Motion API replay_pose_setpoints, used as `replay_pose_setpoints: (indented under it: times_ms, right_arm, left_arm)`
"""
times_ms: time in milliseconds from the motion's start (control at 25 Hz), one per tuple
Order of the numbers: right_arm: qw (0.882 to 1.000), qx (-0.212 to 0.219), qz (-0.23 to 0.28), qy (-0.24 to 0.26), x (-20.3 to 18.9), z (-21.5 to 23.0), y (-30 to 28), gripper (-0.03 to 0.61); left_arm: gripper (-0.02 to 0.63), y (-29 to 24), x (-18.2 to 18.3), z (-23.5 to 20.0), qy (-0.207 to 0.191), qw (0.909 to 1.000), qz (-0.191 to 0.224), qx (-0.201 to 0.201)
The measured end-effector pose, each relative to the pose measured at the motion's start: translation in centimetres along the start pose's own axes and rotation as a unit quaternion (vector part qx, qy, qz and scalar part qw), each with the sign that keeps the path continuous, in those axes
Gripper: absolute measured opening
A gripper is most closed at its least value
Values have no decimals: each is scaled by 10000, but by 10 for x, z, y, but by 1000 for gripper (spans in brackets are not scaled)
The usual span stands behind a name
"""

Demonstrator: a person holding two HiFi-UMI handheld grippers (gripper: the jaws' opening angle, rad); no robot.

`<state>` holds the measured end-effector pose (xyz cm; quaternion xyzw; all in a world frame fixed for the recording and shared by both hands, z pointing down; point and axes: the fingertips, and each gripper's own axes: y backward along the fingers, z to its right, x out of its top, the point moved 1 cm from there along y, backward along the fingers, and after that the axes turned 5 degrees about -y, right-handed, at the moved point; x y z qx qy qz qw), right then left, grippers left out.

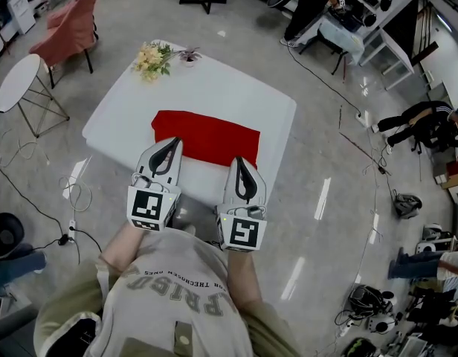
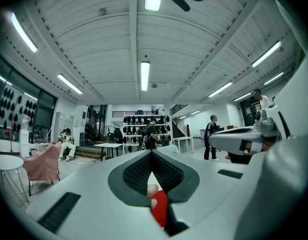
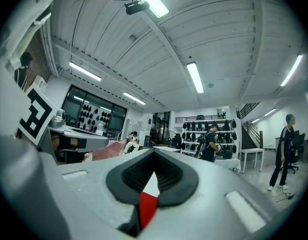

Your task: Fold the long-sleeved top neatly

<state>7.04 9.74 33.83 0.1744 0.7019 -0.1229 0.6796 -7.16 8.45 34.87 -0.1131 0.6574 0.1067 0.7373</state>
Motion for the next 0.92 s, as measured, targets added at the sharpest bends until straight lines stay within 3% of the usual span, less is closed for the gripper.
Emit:
replay_pose_setpoints:
  times_ms: [920]
  right_arm:
    - [9998, -43, 199, 41, 17, 4, 7, 0]
  left_arm:
    - [12, 2, 6, 12, -166, 9998, 50, -65]
